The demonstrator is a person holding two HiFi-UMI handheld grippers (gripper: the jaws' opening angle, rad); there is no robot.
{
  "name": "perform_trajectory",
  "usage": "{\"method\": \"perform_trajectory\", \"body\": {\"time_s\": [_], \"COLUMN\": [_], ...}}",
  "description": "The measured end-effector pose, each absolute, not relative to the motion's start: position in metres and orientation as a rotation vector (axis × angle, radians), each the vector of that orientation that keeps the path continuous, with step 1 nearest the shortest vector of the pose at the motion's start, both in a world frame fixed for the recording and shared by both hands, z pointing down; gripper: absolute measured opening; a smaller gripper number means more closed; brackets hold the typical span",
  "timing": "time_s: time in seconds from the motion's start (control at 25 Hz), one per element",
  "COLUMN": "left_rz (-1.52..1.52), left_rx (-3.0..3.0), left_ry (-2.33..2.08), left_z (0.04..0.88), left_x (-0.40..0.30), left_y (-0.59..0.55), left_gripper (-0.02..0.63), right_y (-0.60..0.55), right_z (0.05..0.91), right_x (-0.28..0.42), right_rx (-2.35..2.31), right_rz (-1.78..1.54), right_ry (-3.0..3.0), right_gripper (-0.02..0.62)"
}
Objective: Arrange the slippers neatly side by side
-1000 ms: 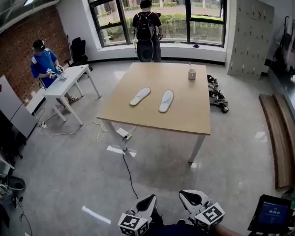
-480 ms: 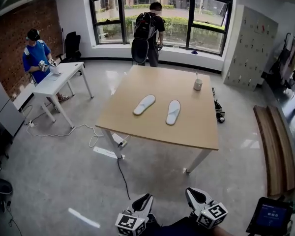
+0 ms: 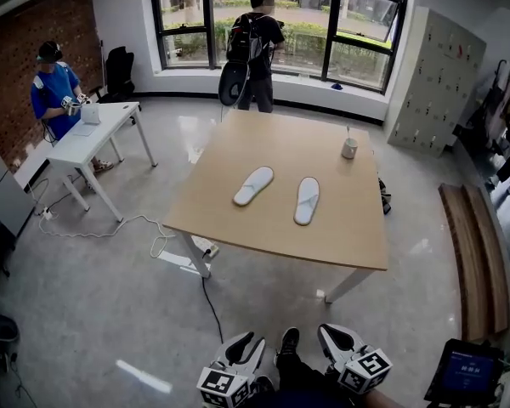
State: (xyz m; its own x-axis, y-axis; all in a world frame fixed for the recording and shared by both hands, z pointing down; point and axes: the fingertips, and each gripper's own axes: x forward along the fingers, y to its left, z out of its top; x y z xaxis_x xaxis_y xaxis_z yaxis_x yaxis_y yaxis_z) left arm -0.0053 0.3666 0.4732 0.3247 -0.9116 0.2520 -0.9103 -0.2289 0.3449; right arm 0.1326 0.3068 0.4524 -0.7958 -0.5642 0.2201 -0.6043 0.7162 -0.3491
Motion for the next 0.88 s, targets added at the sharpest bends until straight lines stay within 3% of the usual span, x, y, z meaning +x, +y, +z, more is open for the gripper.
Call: {"method": "perform_trajectory", "body": {"time_s": [0.48, 0.88], "left_rz": [0.103, 0.174], "left_rx": [2.140, 2.175], "left_ry": [-1.771, -1.766], "left_z": [0.462, 0.441], "left_x": [-0.049, -0.044], "left_y": [0.252, 0.149], "left_gripper": [0.141, 0.140], "right_y": [0.171, 0.075], "right_z": [0.445, 0.449], "right_x": [0.093, 0.093], "right_rx": [0.828, 0.845], "right_rz": [0.692, 0.790], "right_ry": [-2.917, -2.918], "right_gripper": [0.006, 0.007]}}
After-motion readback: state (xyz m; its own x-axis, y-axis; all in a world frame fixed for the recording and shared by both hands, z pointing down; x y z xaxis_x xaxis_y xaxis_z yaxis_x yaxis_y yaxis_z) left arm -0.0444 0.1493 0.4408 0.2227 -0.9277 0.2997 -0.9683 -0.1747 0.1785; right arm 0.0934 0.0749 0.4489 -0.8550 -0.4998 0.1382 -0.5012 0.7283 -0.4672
